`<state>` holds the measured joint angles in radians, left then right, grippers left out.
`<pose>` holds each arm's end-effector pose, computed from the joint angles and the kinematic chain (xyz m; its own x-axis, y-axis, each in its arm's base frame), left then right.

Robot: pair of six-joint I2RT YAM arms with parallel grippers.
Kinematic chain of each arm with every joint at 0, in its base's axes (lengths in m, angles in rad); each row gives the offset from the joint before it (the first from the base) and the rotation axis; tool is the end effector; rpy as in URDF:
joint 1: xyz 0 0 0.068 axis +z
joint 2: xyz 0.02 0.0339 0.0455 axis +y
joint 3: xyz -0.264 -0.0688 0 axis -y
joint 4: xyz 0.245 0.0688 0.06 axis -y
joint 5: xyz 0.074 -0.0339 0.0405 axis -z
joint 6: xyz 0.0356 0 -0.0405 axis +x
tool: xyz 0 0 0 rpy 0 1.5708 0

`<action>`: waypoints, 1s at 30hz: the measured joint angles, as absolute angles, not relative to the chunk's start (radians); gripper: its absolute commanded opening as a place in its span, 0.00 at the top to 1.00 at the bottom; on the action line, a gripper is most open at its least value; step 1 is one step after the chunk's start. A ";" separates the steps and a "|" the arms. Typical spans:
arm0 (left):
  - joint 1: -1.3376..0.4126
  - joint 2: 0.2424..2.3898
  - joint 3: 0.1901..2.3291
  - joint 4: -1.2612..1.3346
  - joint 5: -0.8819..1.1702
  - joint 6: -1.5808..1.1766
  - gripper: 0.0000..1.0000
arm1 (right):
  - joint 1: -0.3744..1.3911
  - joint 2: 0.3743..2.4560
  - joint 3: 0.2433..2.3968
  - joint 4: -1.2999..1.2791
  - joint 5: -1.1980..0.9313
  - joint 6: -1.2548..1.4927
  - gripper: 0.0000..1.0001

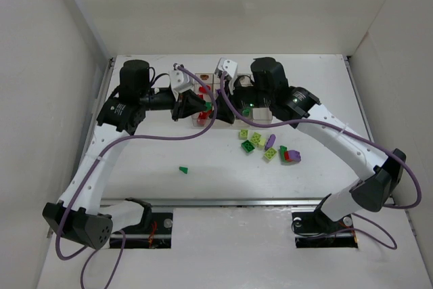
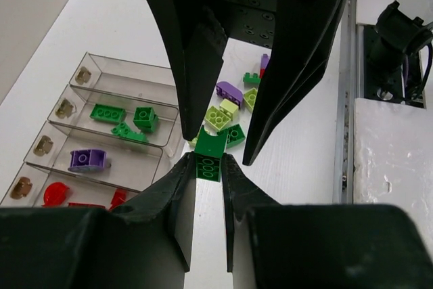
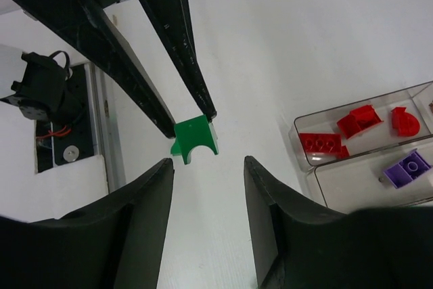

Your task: Sort the legos into containers by color

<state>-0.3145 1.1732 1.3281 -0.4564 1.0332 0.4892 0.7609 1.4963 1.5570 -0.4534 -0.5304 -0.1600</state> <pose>0.2175 -0.1029 0.4266 0.1917 0.1907 -0.9628 0.9610 0.1627 0.2236 0.2324 0.2461 0.4114 -0.1249 -0.3087 -0.9429 -0.9655 0.2565 0.0439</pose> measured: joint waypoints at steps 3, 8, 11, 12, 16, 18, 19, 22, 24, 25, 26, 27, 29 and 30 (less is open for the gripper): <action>-0.315 1.168 1.319 -0.450 1.035 0.481 1.00 | 0.761 1.501 1.557 -0.440 -0.532 -0.160 0.50; -0.315 1.164 1.299 -0.447 1.036 0.475 1.00 | 0.761 1.504 1.559 -0.432 -0.533 -0.154 0.50; -0.315 1.163 1.294 -0.448 1.036 0.474 1.00 | 0.761 1.506 1.562 -0.426 -0.533 -0.153 0.53; -0.315 1.163 1.293 -0.448 1.036 0.475 1.00 | 0.761 1.507 1.563 -0.422 -0.532 -0.153 0.53; -0.317 1.161 1.292 -0.443 1.031 0.479 1.00 | 0.761 1.511 1.575 -0.412 -0.541 -0.151 0.70; -0.319 1.161 1.290 -0.438 1.023 0.481 1.00 | 0.761 1.514 1.578 -0.414 -0.550 -0.149 0.76; -0.319 1.159 1.288 -0.439 1.021 0.481 1.00 | 0.762 1.515 1.579 -0.416 -0.551 -0.146 0.76; -0.319 1.153 1.287 -0.438 1.015 0.482 1.00 | 0.762 1.520 1.585 -0.418 -0.560 -0.142 0.84; -0.319 1.150 1.287 -0.438 1.013 0.482 1.00 | 0.762 1.520 1.588 -0.419 -0.559 -0.142 0.93; -0.319 1.150 1.287 -0.438 1.012 0.482 1.00 | 0.762 1.520 1.589 -0.419 -0.559 -0.141 0.97; -0.319 1.148 1.287 -0.438 1.011 0.482 1.00 | 0.762 1.520 1.589 -0.418 -0.559 -0.141 1.00; -0.319 1.148 1.286 -0.438 1.011 0.482 0.96 | 0.762 1.520 1.589 -0.418 -0.559 -0.138 1.00; -0.319 1.147 1.284 -0.436 1.007 0.483 0.61 | 0.762 1.520 1.587 -0.416 -0.557 -0.133 1.00; -0.319 1.147 1.282 -0.434 1.005 0.479 0.48 | 0.762 1.520 1.585 -0.410 -0.548 -0.128 1.00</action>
